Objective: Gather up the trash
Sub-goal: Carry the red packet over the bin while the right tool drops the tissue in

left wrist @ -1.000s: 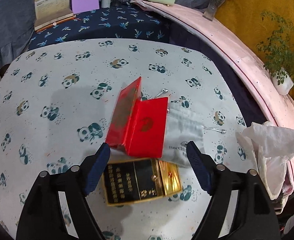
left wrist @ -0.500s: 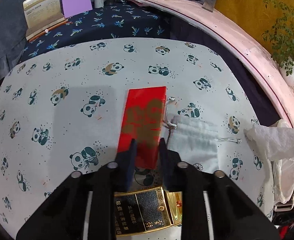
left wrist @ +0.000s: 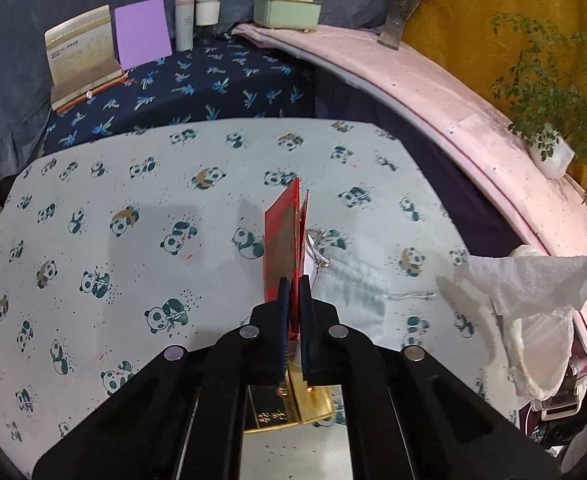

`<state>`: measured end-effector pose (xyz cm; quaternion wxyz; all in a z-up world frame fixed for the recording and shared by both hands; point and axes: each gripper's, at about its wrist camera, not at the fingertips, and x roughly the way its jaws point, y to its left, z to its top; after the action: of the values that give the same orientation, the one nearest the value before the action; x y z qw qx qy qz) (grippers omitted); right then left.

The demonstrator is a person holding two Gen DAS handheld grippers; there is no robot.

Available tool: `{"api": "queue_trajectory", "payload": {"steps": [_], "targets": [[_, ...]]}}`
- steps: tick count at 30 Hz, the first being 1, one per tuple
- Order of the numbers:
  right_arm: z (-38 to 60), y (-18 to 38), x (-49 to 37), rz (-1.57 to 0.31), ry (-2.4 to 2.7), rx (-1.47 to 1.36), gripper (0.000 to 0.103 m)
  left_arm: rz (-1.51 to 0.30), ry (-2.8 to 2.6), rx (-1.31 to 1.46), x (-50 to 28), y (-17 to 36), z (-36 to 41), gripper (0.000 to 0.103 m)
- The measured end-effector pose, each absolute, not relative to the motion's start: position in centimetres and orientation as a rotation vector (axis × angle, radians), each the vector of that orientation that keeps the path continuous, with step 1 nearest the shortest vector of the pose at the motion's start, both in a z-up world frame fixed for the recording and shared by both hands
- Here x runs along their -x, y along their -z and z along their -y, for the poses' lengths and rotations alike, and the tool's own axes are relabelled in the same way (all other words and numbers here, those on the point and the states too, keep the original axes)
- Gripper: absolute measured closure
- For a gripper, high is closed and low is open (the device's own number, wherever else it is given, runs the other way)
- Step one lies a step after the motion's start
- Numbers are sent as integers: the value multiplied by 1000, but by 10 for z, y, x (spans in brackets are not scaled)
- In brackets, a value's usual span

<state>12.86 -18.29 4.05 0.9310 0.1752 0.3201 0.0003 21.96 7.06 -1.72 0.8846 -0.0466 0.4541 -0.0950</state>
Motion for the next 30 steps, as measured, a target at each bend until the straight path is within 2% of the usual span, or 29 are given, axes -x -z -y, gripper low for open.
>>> {"api": "queue_trajectory", "payload": {"steps": [18,30], "targets": [[228,-72,-80,-545,59,-390,99,-772,422,43,-166,-71,23,99],[288,-67,-43,-516,171,-448,99,-802,612,-29,-139,-68,114,99]]}}
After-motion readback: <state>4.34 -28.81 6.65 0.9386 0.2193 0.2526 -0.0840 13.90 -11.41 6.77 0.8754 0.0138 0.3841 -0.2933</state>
